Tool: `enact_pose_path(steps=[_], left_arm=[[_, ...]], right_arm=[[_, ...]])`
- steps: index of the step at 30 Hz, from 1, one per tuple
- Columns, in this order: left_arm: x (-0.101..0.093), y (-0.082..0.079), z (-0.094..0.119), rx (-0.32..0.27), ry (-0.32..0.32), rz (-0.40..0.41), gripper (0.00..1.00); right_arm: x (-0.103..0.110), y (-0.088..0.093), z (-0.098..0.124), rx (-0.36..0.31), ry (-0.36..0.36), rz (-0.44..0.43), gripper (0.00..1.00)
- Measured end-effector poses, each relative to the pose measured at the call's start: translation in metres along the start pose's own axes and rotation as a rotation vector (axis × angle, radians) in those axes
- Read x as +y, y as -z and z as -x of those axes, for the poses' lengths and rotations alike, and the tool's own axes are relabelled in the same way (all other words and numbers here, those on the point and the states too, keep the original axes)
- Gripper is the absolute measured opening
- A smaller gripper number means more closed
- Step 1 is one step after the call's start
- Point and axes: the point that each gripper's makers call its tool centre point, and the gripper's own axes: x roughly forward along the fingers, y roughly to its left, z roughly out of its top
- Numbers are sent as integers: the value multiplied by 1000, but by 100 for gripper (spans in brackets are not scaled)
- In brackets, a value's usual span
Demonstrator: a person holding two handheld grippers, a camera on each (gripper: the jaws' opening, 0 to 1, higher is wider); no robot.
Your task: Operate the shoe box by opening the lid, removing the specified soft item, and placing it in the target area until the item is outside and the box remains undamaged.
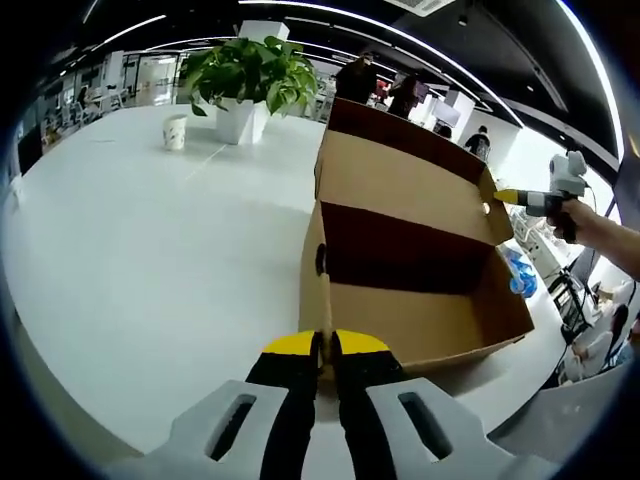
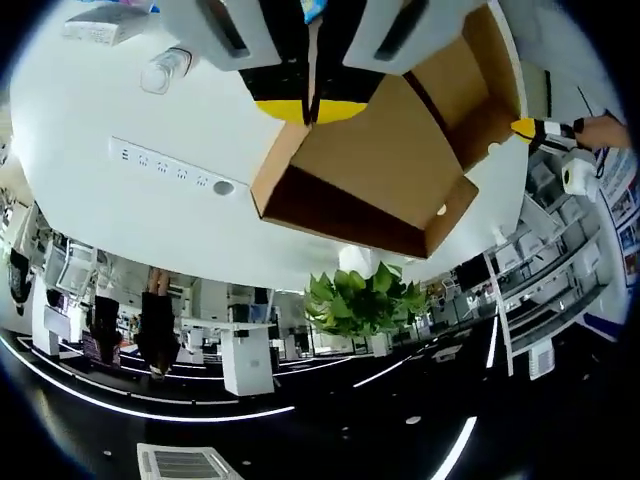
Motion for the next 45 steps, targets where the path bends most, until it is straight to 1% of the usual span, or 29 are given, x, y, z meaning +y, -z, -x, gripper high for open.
enact_pose_path(steps=[9, 13, 37, 45], left_arm=[[1, -1, 0, -1, 7, -1, 3], [2, -1, 0, -5, 10, 6, 3], [2, -1, 0, -8, 29, 1, 4], [1, -1, 0, -8, 34, -5, 4]], right_arm=[[1, -2, 4, -7, 2, 19, 0], [5, -2, 9, -13, 2, 36, 0], [23, 7, 35, -52, 1, 98, 0], [30, 11, 44, -66, 2, 105, 0]])
